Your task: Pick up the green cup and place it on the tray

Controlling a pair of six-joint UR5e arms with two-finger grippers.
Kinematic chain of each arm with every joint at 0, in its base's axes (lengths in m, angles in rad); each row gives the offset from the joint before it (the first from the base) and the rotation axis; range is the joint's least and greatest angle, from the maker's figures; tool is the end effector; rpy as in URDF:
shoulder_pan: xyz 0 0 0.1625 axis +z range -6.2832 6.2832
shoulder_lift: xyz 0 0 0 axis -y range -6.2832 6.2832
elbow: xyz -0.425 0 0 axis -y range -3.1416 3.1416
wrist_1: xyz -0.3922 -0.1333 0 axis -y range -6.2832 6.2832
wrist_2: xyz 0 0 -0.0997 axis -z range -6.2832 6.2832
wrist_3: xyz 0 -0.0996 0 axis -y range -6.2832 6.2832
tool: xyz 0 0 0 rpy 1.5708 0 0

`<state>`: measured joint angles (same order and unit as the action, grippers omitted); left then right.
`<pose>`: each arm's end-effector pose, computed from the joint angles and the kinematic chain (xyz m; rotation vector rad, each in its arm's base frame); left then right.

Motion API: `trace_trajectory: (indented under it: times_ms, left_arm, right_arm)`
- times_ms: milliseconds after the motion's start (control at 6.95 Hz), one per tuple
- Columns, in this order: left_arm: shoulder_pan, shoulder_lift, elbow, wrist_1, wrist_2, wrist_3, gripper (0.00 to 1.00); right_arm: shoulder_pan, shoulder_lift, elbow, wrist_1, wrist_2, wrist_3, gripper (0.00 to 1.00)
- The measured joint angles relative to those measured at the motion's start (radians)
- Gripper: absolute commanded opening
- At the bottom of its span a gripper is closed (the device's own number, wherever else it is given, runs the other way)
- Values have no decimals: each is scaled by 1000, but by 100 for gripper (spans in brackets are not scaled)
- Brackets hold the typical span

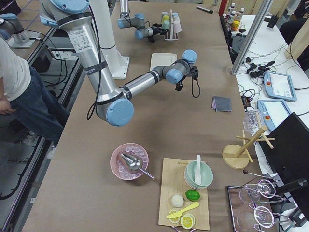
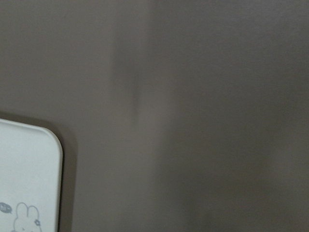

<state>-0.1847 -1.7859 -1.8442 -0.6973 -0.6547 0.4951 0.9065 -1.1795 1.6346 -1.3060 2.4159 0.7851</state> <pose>0.4591 -0.3017 0.4873 0.0796 -1.1510 1.8815 -0.3439 -0.5346 0.3670 -0.0292 -1.0498 -0.1944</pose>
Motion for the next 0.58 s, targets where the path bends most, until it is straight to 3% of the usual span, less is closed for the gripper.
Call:
trace_trajectory:
  times_ms: [576]
  left_arm:
    - [-6,-16,-2,4,14,44,96]
  right_arm:
    - [82,-307,217,-2,2,-182,100]
